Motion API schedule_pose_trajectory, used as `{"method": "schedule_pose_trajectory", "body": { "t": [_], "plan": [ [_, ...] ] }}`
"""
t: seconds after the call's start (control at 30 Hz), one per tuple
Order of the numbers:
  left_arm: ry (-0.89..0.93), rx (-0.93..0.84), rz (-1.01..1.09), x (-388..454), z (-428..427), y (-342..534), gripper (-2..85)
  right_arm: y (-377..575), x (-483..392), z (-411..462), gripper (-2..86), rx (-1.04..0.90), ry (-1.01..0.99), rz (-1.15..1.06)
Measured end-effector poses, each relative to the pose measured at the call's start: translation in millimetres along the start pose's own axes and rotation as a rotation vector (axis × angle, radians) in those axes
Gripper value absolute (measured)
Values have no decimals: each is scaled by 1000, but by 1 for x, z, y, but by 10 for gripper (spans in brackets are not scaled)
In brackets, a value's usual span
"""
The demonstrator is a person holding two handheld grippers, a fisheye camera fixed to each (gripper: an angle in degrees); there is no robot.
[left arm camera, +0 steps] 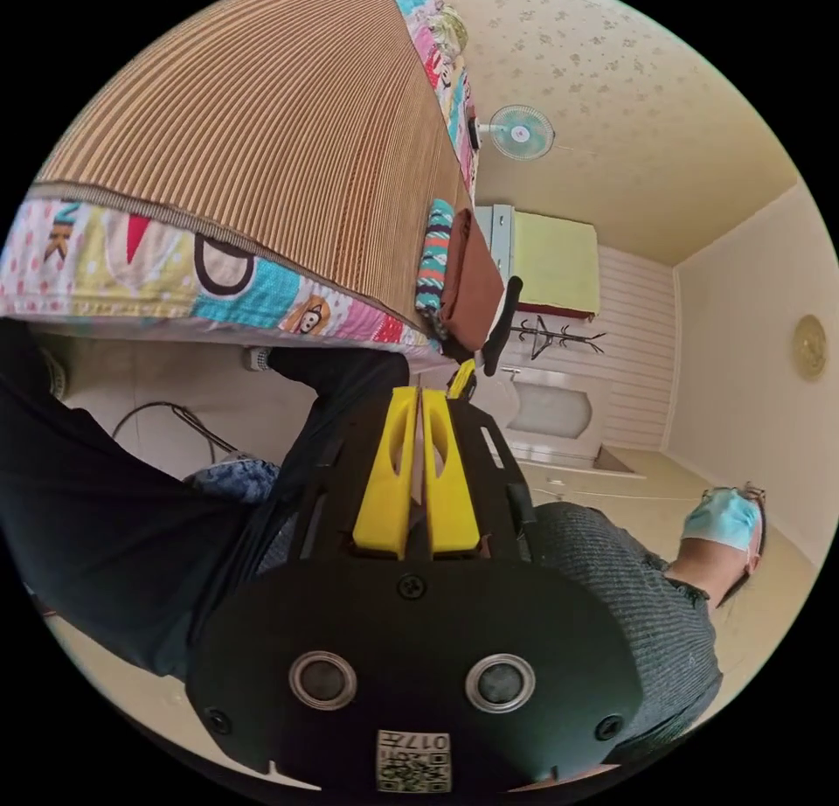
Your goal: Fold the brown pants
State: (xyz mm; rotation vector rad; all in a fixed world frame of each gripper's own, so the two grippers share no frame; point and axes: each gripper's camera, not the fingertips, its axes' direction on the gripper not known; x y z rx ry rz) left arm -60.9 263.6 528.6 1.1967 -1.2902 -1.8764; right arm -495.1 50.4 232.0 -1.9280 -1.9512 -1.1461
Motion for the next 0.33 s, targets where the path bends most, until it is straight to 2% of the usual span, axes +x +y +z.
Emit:
{"method": "schedule_pose_trajectory", "body": {
  "t": [0.07, 0.2, 0.33],
  "plan": [
    [-104, 23, 64, 18, -1, 1, -6, -2, -38, 24, 7, -100, 41, -142],
    [-335, 122, 212, 52, -4, 20, -9, 20, -127, 113, 5, -420, 174, -514],
    [-314, 251, 359, 59, -9, 53, -8, 67, -166, 191, 5, -595, 242, -666]
  ]
}}
